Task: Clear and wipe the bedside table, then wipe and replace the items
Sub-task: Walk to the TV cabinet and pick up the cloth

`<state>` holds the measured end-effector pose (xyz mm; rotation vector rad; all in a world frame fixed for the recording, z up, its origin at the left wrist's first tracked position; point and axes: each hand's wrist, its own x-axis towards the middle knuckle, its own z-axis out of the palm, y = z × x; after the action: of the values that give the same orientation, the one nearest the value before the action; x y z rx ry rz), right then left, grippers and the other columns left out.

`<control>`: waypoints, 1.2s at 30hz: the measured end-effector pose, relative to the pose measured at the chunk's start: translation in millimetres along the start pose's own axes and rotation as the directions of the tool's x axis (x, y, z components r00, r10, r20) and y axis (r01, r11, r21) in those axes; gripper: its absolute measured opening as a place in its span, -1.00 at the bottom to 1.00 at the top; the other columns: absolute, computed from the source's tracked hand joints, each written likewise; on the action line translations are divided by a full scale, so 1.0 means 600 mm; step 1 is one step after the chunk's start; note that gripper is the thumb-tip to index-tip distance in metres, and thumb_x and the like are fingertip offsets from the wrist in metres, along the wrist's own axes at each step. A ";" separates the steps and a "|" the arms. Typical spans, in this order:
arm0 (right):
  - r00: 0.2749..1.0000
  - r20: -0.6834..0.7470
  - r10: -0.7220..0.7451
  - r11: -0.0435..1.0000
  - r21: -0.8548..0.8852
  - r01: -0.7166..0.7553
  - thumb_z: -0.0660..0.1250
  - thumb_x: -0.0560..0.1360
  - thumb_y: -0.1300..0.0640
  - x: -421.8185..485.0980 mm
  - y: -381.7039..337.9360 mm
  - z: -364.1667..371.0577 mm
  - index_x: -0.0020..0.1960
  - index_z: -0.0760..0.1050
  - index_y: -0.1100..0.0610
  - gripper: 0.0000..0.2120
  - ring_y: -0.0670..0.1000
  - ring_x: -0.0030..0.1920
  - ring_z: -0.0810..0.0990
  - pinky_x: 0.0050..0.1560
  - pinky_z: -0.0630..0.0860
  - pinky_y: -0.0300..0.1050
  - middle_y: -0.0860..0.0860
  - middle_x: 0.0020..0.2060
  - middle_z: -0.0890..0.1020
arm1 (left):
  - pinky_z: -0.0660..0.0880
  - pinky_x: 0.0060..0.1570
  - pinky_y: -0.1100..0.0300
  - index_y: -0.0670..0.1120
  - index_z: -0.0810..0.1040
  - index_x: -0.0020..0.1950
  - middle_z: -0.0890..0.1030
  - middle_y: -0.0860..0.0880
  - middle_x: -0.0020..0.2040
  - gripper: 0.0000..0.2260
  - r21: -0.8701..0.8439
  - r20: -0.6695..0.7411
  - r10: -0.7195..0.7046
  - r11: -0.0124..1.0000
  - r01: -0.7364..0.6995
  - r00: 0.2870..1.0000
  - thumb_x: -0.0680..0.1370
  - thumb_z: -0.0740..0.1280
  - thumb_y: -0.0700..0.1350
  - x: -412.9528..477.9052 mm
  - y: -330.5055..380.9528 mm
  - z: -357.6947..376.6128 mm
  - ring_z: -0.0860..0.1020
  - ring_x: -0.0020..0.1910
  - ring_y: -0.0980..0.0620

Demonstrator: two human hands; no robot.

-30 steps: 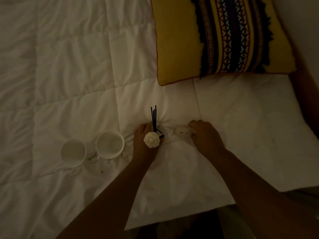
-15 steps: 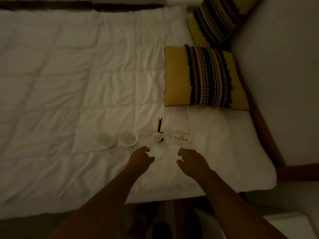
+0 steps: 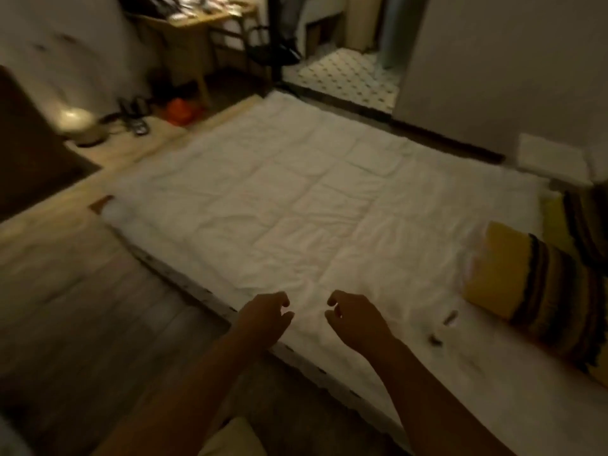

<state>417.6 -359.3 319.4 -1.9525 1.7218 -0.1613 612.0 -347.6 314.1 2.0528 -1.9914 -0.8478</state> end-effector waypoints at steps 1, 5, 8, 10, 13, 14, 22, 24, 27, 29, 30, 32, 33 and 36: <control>0.998 0.024 -0.053 0.998 -0.019 0.053 0.27 0.53 -0.04 0.023 -0.049 0.009 0.17 0.48 0.03 -0.75 0.02 -0.04 0.60 -0.01 0.56 -0.04 0.03 0.01 0.62 | 0.50 -0.11 0.18 -0.03 0.52 0.15 0.61 -0.05 -0.04 -0.77 -0.037 -0.035 -0.062 0.997 0.060 0.997 0.55 0.31 0.03 -0.007 -0.050 -0.038 0.55 -0.14 0.05; 0.972 0.120 -0.201 0.975 -0.073 0.210 0.26 0.54 -0.04 0.118 -0.247 0.055 0.20 0.47 0.04 -0.72 0.04 -0.03 0.61 0.02 0.57 -0.04 0.04 0.03 0.63 | 0.46 -0.01 0.11 -0.08 0.53 0.19 0.61 -0.11 0.09 -0.76 -0.070 -0.125 -0.235 0.971 0.228 0.964 0.56 0.27 -0.05 -0.039 -0.247 -0.169 0.56 0.04 -0.05; 0.938 0.193 -0.288 0.947 -0.085 0.309 0.26 0.55 -0.04 0.187 -0.420 0.111 0.24 0.45 0.04 -0.69 0.05 0.00 0.61 0.02 0.56 -0.05 0.05 0.06 0.63 | 0.44 0.03 0.11 -0.08 0.53 0.22 0.62 -0.13 0.10 -0.73 -0.054 -0.194 -0.313 0.950 0.309 0.930 0.56 0.26 -0.06 -0.066 -0.390 -0.262 0.56 0.09 -0.08; 0.901 0.256 -0.350 0.921 -0.079 0.381 0.26 0.55 -0.04 0.225 -0.537 0.149 0.26 0.44 0.04 -0.68 0.05 0.01 0.60 0.03 0.56 -0.04 0.05 0.07 0.63 | 0.44 0.07 0.10 -0.05 0.51 0.25 0.61 -0.11 0.12 -0.71 -0.070 -0.241 -0.371 0.928 0.365 0.897 0.56 0.27 -0.01 -0.086 -0.480 -0.319 0.56 0.11 -0.08; 0.852 0.308 -0.423 0.889 -0.045 0.457 0.25 0.55 -0.03 0.269 -0.695 0.198 0.26 0.44 0.04 -0.69 0.06 0.04 0.59 0.08 0.55 -0.04 0.05 0.12 0.61 | 0.47 0.09 0.09 -0.03 0.48 0.28 0.61 -0.10 0.13 -0.68 -0.093 -0.298 -0.426 0.903 0.418 0.854 0.55 0.28 0.03 -0.108 -0.595 -0.402 0.56 0.12 -0.07; 0.836 0.328 -0.441 0.879 -0.031 0.476 0.25 0.56 -0.03 0.283 -0.743 0.213 0.28 0.43 0.04 -0.67 0.06 0.07 0.58 0.11 0.53 -0.05 0.06 0.15 0.60 | 0.47 0.07 0.09 -0.02 0.47 0.28 0.62 -0.09 0.12 -0.67 -0.119 -0.312 -0.449 0.893 0.435 0.837 0.55 0.28 0.03 -0.111 -0.630 -0.429 0.56 0.10 -0.07; 0.725 0.336 -0.601 0.781 0.052 0.622 0.31 0.53 -0.04 0.466 -1.061 0.305 0.33 0.38 0.04 -0.59 0.02 0.03 0.60 0.10 0.56 -0.07 0.05 0.06 0.63 | 0.48 0.04 0.14 0.00 0.43 0.32 0.61 -0.01 0.06 -0.63 -0.164 -0.380 -0.539 0.839 0.519 0.752 0.55 0.27 0.09 -0.027 -0.880 -0.631 0.54 0.05 0.02; 0.685 0.334 -0.647 0.739 0.055 0.672 0.31 0.52 -0.06 0.535 -1.130 0.324 0.37 0.33 0.02 -0.54 -0.02 -0.06 0.62 0.01 0.58 -0.10 0.01 -0.04 0.64 | 0.45 0.03 0.18 0.00 0.43 0.30 0.59 0.00 0.08 -0.64 -0.145 -0.409 -0.529 0.842 0.520 0.743 0.55 0.27 0.09 0.014 -0.938 -0.681 0.52 0.03 0.06; 0.648 0.367 -0.667 0.708 0.043 0.705 0.30 0.52 -0.08 0.656 -1.228 0.362 0.34 0.34 0.01 -0.57 -0.05 -0.14 0.60 -0.08 0.57 -0.11 -0.02 -0.14 0.64 | 0.41 -0.03 0.26 0.00 0.45 0.28 0.56 0.00 0.10 -0.65 -0.174 -0.436 -0.555 0.824 0.539 0.708 0.55 0.27 0.11 0.081 -1.023 -0.757 0.44 -0.08 0.16; 0.636 0.390 -0.666 0.700 0.031 0.714 0.29 0.52 -0.11 0.726 -1.293 0.377 0.30 0.38 0.02 -0.59 -0.04 -0.12 0.58 -0.10 0.52 -0.12 -0.01 -0.07 0.65 | 0.42 -0.03 0.26 0.00 0.46 0.27 0.57 0.00 0.08 -0.66 -0.214 -0.440 -0.588 0.803 0.557 0.679 0.55 0.27 0.11 0.120 -1.071 -0.809 0.45 -0.08 0.15; 0.629 0.404 -0.664 0.695 0.023 0.719 0.29 0.51 -0.12 0.760 -1.330 0.385 0.28 0.40 0.03 -0.60 -0.04 -0.11 0.57 -0.11 0.49 -0.14 0.00 -0.04 0.65 | 0.44 -0.03 0.24 0.00 0.47 0.27 0.58 0.00 0.07 -0.67 -0.233 -0.433 -0.609 0.788 0.570 0.665 0.55 0.28 0.10 0.141 -1.095 -0.837 0.48 -0.07 0.13; 0.614 0.425 -0.665 0.690 0.034 0.723 0.31 0.50 -0.11 0.828 -1.402 0.406 0.25 0.44 0.03 -0.62 -0.03 -0.08 0.58 -0.06 0.52 -0.12 0.01 -0.01 0.65 | 0.46 -0.02 0.22 -0.01 0.48 0.25 0.60 0.00 0.04 -0.68 -0.276 -0.425 -0.648 0.758 0.591 0.632 0.55 0.28 0.09 0.181 -1.144 -0.892 0.52 -0.04 0.09; 0.600 0.435 -0.672 0.680 0.041 0.732 0.31 0.50 -0.11 0.862 -1.446 0.417 0.23 0.46 0.03 -0.64 -0.03 -0.07 0.59 -0.02 0.54 -0.10 0.01 -0.02 0.65 | 0.45 -0.02 0.22 -0.02 0.49 0.25 0.61 -0.01 0.04 -0.68 -0.298 -0.425 -0.662 0.746 0.595 0.617 0.56 0.28 0.08 0.201 -1.175 -0.924 0.53 -0.03 0.08; 0.565 0.448 -0.693 0.649 0.044 0.760 0.31 0.50 -0.11 0.935 -1.553 0.448 0.19 0.48 0.02 -0.67 -0.06 -0.09 0.59 -0.03 0.54 -0.12 -0.03 -0.06 0.64 | 0.42 -0.02 0.24 -0.03 0.50 0.25 0.61 -0.02 0.05 -0.69 -0.328 -0.421 -0.695 0.716 0.616 0.583 0.57 0.27 0.07 0.241 -1.251 -0.993 0.53 -0.02 0.08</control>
<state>1460.4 -764.5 375.5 -2.4853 0.5621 0.1206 1551.4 -569.8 401.4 2.5918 -0.8263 -0.4082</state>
